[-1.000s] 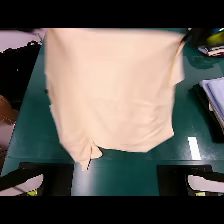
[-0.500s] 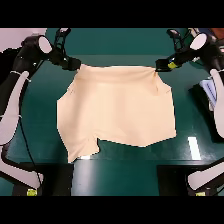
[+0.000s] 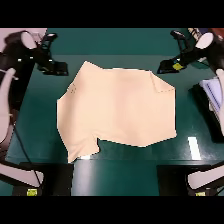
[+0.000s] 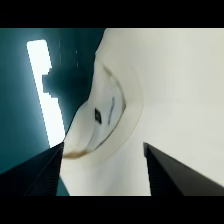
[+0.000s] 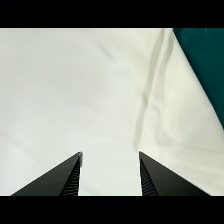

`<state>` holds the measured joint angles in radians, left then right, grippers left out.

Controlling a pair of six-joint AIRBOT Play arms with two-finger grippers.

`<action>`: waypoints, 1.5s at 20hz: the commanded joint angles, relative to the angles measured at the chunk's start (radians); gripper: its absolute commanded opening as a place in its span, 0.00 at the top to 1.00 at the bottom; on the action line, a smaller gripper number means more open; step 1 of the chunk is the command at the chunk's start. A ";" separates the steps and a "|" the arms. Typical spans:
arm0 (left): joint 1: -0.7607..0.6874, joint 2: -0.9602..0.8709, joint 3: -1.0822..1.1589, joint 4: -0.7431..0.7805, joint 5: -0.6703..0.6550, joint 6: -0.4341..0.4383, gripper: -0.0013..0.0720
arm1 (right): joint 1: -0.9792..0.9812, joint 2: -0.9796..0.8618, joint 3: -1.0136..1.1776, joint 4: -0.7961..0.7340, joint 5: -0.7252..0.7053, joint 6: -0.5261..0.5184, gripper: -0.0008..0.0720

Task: Fold the shirts.

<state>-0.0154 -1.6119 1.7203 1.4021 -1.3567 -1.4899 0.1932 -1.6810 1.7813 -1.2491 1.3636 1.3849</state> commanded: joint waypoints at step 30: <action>0.102 0.553 -0.987 -0.297 0.266 -0.003 0.95 | -0.289 0.721 -1.314 0.272 0.021 0.043 0.42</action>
<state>0.0868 -1.0599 0.7029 1.1225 -1.0962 -1.4929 -0.1238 -0.9493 0.5533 -1.0401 1.4132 1.4029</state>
